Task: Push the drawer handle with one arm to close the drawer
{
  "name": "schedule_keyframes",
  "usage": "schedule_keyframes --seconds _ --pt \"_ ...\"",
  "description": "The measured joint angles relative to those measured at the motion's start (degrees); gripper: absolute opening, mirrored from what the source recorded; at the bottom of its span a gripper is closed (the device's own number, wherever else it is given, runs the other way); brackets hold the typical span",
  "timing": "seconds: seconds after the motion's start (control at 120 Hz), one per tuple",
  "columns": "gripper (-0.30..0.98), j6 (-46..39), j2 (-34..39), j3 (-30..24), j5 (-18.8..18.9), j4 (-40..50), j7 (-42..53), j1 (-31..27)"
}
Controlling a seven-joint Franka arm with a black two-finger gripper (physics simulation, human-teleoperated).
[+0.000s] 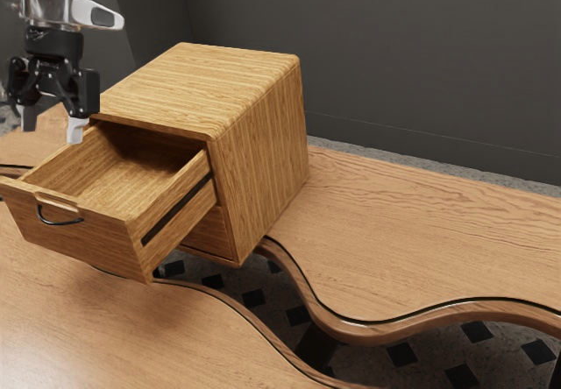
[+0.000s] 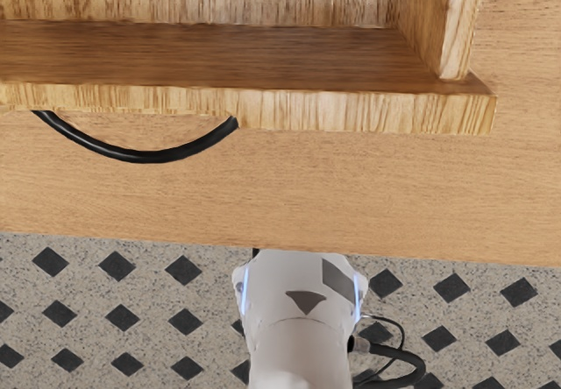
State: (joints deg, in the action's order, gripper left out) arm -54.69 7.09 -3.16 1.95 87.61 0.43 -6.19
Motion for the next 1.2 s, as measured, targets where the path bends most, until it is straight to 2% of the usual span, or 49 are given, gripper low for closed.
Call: schedule_keyframes --seconds 0.1,0.217,0.275,0.375,0.508,0.558,0.725,0.867,0.975,1.083,1.2 --pt "0.69 -11.1 0.2 -0.2 0.2 1.3 0.2 -0.1" --pt "0.69 -18.0 1.7 -0.2 0.2 1.9 0.3 -0.2" --pt "0.69 -20.6 11.4 -0.4 0.6 10.3 0.3 -0.3" --pt "0.69 -24.1 29.3 0.0 0.9 29.6 0.3 -0.3" --pt "0.69 -27.1 43.6 0.2 0.7 45.2 0.4 -2.1" --pt "0.69 -27.9 46.8 0.7 0.7 49.1 0.4 -2.8" --pt "0.66 -33.6 48.8 2.0 0.9 57.9 0.6 -2.6" --pt "0.36 -37.6 47.0 3.2 1.3 59.0 1.1 -2.5" --pt "0.17 -40.6 44.2 3.6 1.8 58.7 1.7 -2.3" --pt "0.05 -42.2 44.5 4.9 3.7 59.0 2.5 -2.2" --pt "-0.02 -43.2 45.3 6.7 5.8 59.7 3.5 -2.4"
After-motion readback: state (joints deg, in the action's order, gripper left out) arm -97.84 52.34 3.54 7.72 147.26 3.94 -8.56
